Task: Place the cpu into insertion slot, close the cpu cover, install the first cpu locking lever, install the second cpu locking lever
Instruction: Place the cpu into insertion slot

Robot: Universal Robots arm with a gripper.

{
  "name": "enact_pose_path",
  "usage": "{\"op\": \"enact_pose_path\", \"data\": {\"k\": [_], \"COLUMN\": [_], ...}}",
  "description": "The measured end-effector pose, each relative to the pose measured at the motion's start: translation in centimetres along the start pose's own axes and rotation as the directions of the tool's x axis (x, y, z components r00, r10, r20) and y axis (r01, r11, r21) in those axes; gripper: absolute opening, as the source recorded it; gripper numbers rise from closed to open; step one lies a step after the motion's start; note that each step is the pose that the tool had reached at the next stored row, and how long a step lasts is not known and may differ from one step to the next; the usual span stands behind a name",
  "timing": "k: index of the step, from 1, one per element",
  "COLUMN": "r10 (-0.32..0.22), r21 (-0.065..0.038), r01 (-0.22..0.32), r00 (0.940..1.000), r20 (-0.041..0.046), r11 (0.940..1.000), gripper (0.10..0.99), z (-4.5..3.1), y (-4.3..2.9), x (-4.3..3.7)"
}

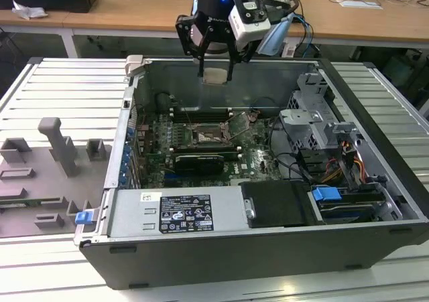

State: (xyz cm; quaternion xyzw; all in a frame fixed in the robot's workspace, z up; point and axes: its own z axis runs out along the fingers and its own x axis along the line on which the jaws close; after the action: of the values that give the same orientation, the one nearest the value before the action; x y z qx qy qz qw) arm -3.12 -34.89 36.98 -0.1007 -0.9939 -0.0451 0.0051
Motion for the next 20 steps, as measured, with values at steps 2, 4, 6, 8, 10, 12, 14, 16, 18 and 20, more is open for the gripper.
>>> {"op": "enact_pose_path", "data": {"k": [2,4,6,8,10,12,14,16,18,20], "r10": [0.056,0.074,0.092,0.111,0.13,0.147,0.173,0.199,0.222,0.242], "r21": [-0.001,-0.002,-0.002,-0.003,-0.003,-0.004,-0.005,-0.006,-0.006,-0.007], "r01": [-0.056,-0.074,-0.092,-0.111,-0.13,-0.147,-0.173,-0.198,-0.222,-0.242], "r00": [0.9984,0.9973,0.9958,0.9937,0.9915,0.989,0.9848,0.9799,0.9748,0.9701], "r20": [0.0049,0.0065,0.0081,0.0098,0.0114,0.0129,0.0151,0.0173,0.0194,0.021], "r11": [0.9985,0.9973,0.9958,0.9938,0.9915,0.9891,0.9849,0.9801,0.975,0.9703], "gripper": [0.541,0.541,0.541,0.541,0.541,0.541,0.541,0.541,0.541,0.541], "z": [0.06,0.07,0.07,0.09,0.1,0.11,0.13,0.15,0.16,0.17], "y": [-0.01,-0.01,-0.01,-0.01,-0.01,-0.01,-0.01,-0.01,-0.01,-0.02], "x": [0.0,0.0,0.0,0.0,0.0,0.0,0.0,0.0,0.0,0.0]}}
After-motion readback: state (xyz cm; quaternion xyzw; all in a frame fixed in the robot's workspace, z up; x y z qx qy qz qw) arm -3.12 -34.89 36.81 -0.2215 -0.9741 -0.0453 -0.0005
